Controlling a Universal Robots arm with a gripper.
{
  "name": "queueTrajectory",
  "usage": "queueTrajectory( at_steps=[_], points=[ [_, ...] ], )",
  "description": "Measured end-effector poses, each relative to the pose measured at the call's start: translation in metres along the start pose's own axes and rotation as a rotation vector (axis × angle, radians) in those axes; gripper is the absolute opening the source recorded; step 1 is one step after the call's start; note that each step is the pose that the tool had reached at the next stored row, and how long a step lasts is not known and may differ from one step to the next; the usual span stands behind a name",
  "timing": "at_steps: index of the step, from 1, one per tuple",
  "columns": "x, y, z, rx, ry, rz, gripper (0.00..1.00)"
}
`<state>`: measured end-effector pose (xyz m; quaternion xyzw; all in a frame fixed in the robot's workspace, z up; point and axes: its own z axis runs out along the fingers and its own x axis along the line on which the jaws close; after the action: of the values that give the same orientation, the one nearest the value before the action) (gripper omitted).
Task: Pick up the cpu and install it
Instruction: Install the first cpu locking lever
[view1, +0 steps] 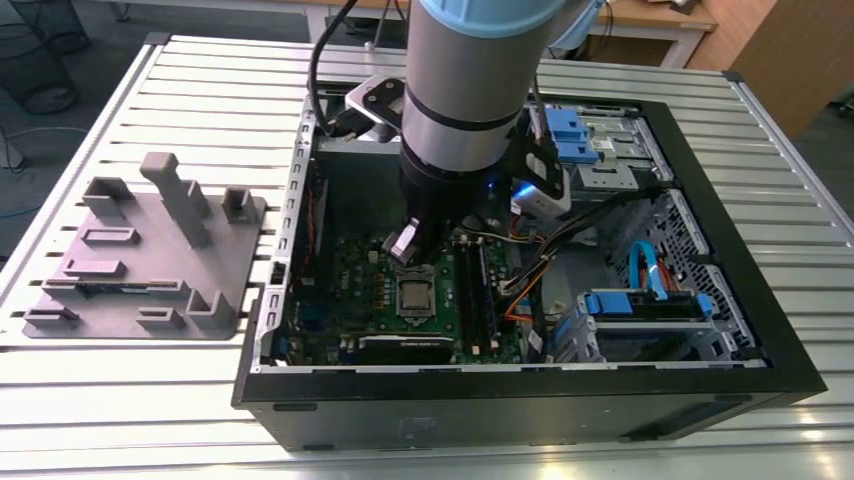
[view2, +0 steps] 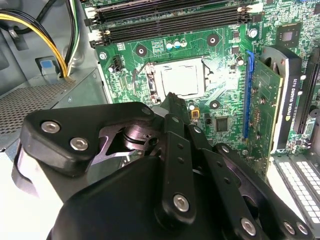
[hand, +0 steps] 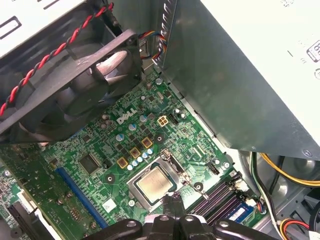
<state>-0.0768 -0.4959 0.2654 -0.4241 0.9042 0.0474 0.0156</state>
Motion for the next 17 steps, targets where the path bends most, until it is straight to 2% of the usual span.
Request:
queueTrajectory(
  at_steps=[2, 4, 17],
  points=[
    [0.0, 0.0, -0.0004, 0.0, 0.0, 0.0, 0.11],
    [-0.0005, 0.0005, -0.0073, 0.0, -0.0001, 0.0, 0.11],
    [-0.0006, 0.0006, -0.0088, 0.0, 0.0, 0.0, 0.11]
  ],
)
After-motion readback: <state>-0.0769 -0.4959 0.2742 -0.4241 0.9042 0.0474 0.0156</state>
